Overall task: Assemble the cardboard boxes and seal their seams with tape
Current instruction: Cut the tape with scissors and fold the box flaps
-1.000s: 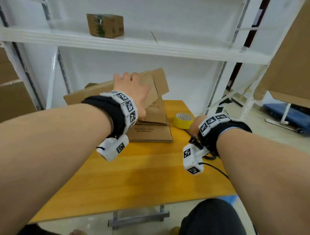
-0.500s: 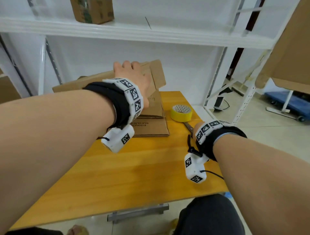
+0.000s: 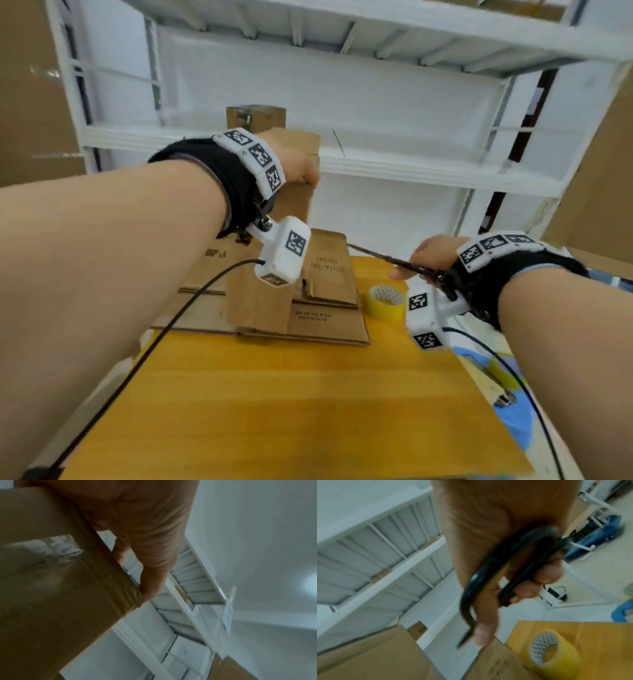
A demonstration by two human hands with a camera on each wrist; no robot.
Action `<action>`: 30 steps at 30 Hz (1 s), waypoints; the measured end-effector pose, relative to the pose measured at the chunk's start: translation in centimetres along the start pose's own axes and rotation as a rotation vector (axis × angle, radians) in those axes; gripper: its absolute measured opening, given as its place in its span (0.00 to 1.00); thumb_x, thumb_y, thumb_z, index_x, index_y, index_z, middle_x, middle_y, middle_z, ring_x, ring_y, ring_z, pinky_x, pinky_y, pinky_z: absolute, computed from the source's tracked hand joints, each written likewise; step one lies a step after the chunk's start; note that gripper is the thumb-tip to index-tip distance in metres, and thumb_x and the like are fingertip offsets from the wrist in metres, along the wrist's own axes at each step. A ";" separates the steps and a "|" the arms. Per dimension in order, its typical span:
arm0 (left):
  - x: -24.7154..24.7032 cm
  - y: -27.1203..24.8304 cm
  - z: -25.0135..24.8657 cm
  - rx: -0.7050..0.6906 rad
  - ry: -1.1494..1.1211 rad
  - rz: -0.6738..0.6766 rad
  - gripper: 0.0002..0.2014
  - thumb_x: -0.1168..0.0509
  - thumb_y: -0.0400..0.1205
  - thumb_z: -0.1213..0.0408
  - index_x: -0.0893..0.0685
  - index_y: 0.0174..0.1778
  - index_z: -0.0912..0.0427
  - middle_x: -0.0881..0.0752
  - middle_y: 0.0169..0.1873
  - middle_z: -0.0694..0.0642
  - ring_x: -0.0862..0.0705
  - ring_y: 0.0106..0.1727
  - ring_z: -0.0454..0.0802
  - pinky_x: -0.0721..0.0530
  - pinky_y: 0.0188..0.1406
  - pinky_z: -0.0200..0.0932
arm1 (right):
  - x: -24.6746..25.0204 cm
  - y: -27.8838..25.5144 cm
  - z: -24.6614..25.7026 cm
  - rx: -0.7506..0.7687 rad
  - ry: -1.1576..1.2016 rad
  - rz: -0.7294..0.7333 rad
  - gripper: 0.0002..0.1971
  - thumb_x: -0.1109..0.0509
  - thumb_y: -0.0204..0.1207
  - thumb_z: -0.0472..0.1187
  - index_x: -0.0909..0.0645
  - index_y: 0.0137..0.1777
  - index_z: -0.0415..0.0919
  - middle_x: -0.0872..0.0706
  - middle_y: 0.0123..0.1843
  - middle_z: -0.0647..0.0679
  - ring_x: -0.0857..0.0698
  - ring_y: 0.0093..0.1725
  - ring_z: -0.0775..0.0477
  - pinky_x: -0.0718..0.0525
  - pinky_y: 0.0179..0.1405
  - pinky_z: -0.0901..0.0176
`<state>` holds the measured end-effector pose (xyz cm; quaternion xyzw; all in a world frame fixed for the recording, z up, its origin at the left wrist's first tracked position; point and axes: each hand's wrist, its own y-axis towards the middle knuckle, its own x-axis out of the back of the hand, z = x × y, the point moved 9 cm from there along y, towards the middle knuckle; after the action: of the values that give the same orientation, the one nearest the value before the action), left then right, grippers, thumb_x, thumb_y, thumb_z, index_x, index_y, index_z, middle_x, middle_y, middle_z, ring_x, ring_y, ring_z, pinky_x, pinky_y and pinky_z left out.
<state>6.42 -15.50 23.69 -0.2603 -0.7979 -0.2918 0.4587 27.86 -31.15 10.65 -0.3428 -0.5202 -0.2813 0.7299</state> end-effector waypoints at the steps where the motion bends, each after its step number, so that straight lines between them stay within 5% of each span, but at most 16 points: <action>1: 0.1 -0.1 0.2 -0.007 -0.027 0.013 0.17 0.34 0.83 0.58 0.31 0.32 0.61 0.31 0.30 0.53 0.30 0.32 0.50 0.28 0.29 0.36 | 1.3 -0.9 1.3 0.060 0.141 -0.070 0.23 0.19 0.67 0.61 0.19 0.37 0.41 0.16 0.33 0.44 0.20 0.33 0.44 0.19 0.40 0.53; 3: -0.2 0.5 1.6 0.000 0.013 0.033 0.17 0.35 0.83 0.57 0.29 0.32 0.61 0.29 0.32 0.53 0.30 0.33 0.47 0.31 0.24 0.27 | 3.9 -1.9 3.9 0.192 0.425 -0.214 0.26 0.15 0.59 0.62 0.20 0.44 0.45 0.15 0.36 0.44 0.21 0.33 0.44 0.23 0.34 0.53; 6: -1.3 1.2 4.7 0.045 0.040 0.086 0.22 0.37 0.84 0.51 0.22 0.67 0.64 0.20 0.63 0.59 0.21 0.61 0.55 0.26 0.55 0.40 | 5.7 -2.6 8.3 0.358 0.482 -0.273 0.36 0.18 0.43 0.73 0.20 0.49 0.56 0.13 0.36 0.51 0.20 0.34 0.47 0.26 0.37 0.53; 8: -0.7 0.9 5.4 0.020 0.054 0.054 0.23 0.42 0.87 0.53 0.26 0.74 0.62 0.25 0.73 0.60 0.27 0.73 0.58 0.30 0.67 0.47 | 6.0 -3.1 11.3 0.450 0.425 -0.216 0.40 0.19 0.40 0.76 0.20 0.51 0.57 0.16 0.32 0.55 0.22 0.33 0.51 0.29 0.37 0.55; 10: -0.1 0.7 6.1 0.016 -0.033 0.030 0.18 0.40 0.86 0.57 0.22 0.71 0.58 0.21 0.69 0.57 0.23 0.68 0.55 0.27 0.62 0.42 | 6.1 -3.8 13.5 0.490 0.374 -0.146 0.41 0.20 0.45 0.77 0.22 0.54 0.55 0.19 0.33 0.57 0.25 0.32 0.54 0.31 0.34 0.56; 13: 0.4 0.6 7.2 -0.027 -0.127 0.006 0.12 0.38 0.84 0.62 0.15 0.61 0.52 0.17 0.50 0.47 0.22 0.49 0.44 0.29 0.47 0.34 | 5.6 -3.9 13.7 0.464 0.325 -0.059 0.31 0.22 0.63 0.68 0.24 0.59 0.51 0.23 0.34 0.53 0.29 0.28 0.54 0.33 0.31 0.61; 18: 0.7 1.0 7.7 -0.041 -0.198 -0.028 0.10 0.35 0.82 0.67 0.12 0.53 0.49 0.19 0.39 0.45 0.25 0.34 0.38 0.31 0.28 0.30 | 4.8 -4.0 11.7 0.433 0.230 -0.089 0.32 0.23 0.59 0.69 0.24 0.57 0.53 0.19 0.44 0.52 0.21 0.44 0.50 0.25 0.48 0.51; 22: 0.5 1.1 6.2 -0.107 -0.168 0.005 0.09 0.30 0.80 0.66 0.11 0.53 0.51 0.18 0.38 0.44 0.23 0.37 0.37 0.27 0.42 0.33 | 4.5 -4.1 10.6 0.447 0.194 -0.108 0.30 0.19 0.59 0.65 0.26 0.56 0.56 0.15 0.51 0.48 0.16 0.50 0.46 0.20 0.60 0.46; 26: 0.9 1.4 5.9 -0.118 -0.116 -0.011 0.05 0.28 0.78 0.64 0.09 0.49 0.52 0.13 0.46 0.48 0.17 0.48 0.45 0.20 0.55 0.42 | 5.8 -5.1 10.6 0.483 0.109 -0.181 0.31 0.16 0.59 0.62 0.27 0.57 0.56 0.19 0.42 0.52 0.20 0.41 0.51 0.23 0.47 0.52; 30: 1.0 1.7 6.3 -0.121 -0.108 -0.038 0.04 0.28 0.78 0.65 0.10 0.47 0.53 0.14 0.42 0.48 0.18 0.47 0.46 0.19 0.52 0.42 | 6.5 -6.0 11.7 0.525 0.043 -0.251 0.32 0.15 0.58 0.62 0.27 0.56 0.55 0.19 0.40 0.51 0.21 0.38 0.51 0.25 0.40 0.56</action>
<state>3.48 -9.69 22.38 -0.2877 -0.8072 -0.3335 0.3930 18.61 -25.86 20.74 -0.0691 -0.5980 -0.2325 0.7639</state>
